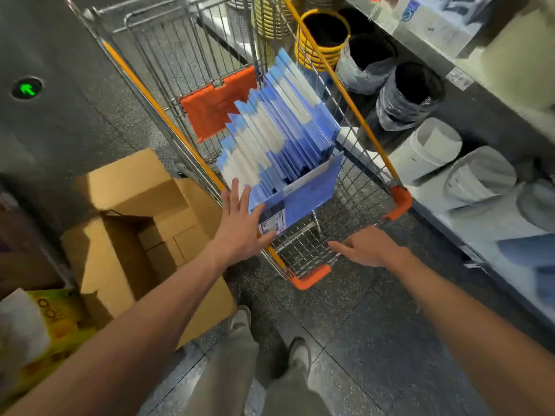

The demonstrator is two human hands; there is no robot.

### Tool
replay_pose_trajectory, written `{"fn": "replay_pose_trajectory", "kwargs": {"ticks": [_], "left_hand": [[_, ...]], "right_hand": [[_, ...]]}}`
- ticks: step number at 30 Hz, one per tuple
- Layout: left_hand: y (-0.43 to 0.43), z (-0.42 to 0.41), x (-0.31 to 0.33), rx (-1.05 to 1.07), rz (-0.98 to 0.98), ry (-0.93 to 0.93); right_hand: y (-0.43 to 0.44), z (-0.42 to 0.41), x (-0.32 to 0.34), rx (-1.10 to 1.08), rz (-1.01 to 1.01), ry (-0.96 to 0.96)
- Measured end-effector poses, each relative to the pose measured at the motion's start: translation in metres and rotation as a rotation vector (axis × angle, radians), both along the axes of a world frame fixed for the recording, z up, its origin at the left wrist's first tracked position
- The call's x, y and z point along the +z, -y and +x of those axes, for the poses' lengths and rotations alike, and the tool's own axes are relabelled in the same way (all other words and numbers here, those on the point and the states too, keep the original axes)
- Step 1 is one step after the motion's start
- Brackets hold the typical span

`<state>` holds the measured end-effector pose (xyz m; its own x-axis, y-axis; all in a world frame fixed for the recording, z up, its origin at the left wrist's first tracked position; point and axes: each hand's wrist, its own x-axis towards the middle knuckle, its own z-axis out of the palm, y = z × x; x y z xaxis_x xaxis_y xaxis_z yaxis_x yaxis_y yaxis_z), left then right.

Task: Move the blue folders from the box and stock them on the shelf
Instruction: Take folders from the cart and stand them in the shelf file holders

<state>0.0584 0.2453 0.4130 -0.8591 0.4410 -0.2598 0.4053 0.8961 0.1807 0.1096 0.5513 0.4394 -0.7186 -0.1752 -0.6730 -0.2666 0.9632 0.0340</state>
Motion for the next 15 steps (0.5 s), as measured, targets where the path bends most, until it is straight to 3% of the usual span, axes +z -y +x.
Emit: {"fn": "replay_pose_trajectory", "kwargs": {"ticks": [7, 15], "left_hand": [[-0.020, 0.037, 0.006, -0.076, -0.006, 0.022], [-0.076, 0.099, 0.006, -0.165, -0.049, 0.022]], "right_hand": [[-0.015, 0.059, 0.002, -0.065, -0.085, -0.056], [-0.062, 0.146, -0.003, -0.108, -0.033, -0.113]]}}
